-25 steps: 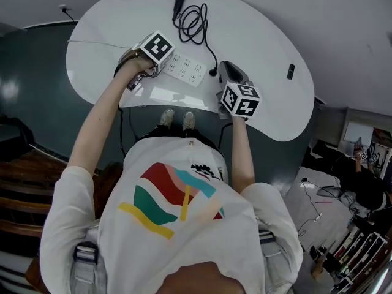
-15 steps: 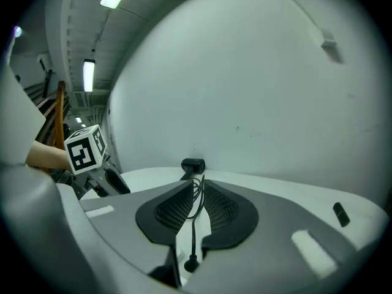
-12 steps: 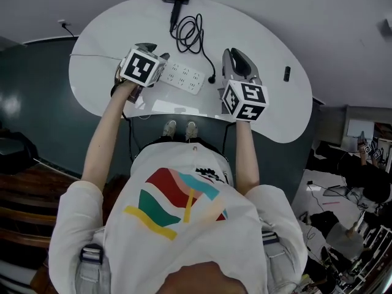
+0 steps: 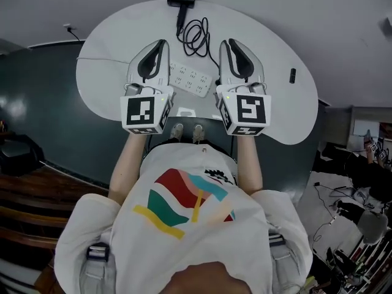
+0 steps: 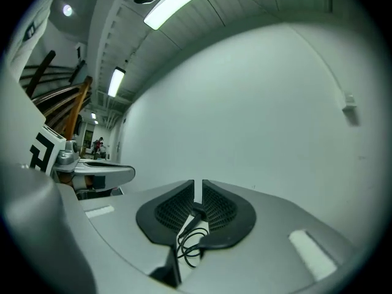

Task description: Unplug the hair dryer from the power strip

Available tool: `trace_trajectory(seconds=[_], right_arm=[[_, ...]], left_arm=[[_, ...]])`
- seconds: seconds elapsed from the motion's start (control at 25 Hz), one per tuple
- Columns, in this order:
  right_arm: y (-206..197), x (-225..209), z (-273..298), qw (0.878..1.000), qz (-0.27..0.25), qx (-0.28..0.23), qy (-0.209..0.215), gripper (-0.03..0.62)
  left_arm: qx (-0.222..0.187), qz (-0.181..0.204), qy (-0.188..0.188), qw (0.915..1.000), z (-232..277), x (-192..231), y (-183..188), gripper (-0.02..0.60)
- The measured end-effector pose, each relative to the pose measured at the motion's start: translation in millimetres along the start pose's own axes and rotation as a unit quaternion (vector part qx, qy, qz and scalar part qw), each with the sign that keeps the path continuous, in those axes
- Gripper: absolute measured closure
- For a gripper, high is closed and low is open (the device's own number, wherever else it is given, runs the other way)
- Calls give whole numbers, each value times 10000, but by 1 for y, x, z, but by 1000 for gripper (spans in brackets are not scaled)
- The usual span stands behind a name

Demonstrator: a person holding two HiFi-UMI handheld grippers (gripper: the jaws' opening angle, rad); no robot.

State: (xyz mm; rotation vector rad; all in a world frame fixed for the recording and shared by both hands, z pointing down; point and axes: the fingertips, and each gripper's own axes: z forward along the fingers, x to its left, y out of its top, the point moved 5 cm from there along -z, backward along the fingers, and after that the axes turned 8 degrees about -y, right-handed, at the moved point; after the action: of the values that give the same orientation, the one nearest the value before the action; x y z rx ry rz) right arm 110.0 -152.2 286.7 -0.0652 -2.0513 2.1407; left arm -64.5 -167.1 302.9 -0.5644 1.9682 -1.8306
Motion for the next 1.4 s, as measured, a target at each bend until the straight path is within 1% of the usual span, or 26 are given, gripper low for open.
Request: trace_trajectory(seconds=[0.08, 0.16, 0.24, 0.36, 0.44, 0.56, 0.8, 1.0, 1.4], right_arm=[[3, 8, -9, 9998, -119, -136, -29, 562], [-1, 15, -16, 9998, -125, -182, 11, 580], [-11, 20, -23, 9998, -48, -131, 111, 582], [-14, 26, -30, 9996, 164, -155, 183, 582], [-16, 28, -35, 9994, 224, -148, 200, 582], [-25, 33, -40, 9994, 166, -34, 300, 582], [-30, 42, -44, 9990, 72, 77, 445, 582], [-27, 42, -43, 9989, 38, 33, 467, 582], [-28, 39, -42, 9987, 8, 65, 497, 582]], left_arm=[[-253, 87, 88, 9996, -12, -6, 8, 581], [-570, 63, 181, 9982, -23, -11, 17, 581], [-692, 113, 233, 9973, -31, -17, 23, 581], [-531, 432, 76, 9976, -34, -29, 24, 581], [-399, 505, -1, 9979, -34, -34, 20, 581], [-310, 409, -11, 9987, -36, -37, 15, 581], [-130, 458, -48, 9989, -40, -40, 10, 581], [-95, 348, -43, 9993, -40, -40, 8, 581], [-50, 377, -76, 9992, -39, -43, 7, 581]])
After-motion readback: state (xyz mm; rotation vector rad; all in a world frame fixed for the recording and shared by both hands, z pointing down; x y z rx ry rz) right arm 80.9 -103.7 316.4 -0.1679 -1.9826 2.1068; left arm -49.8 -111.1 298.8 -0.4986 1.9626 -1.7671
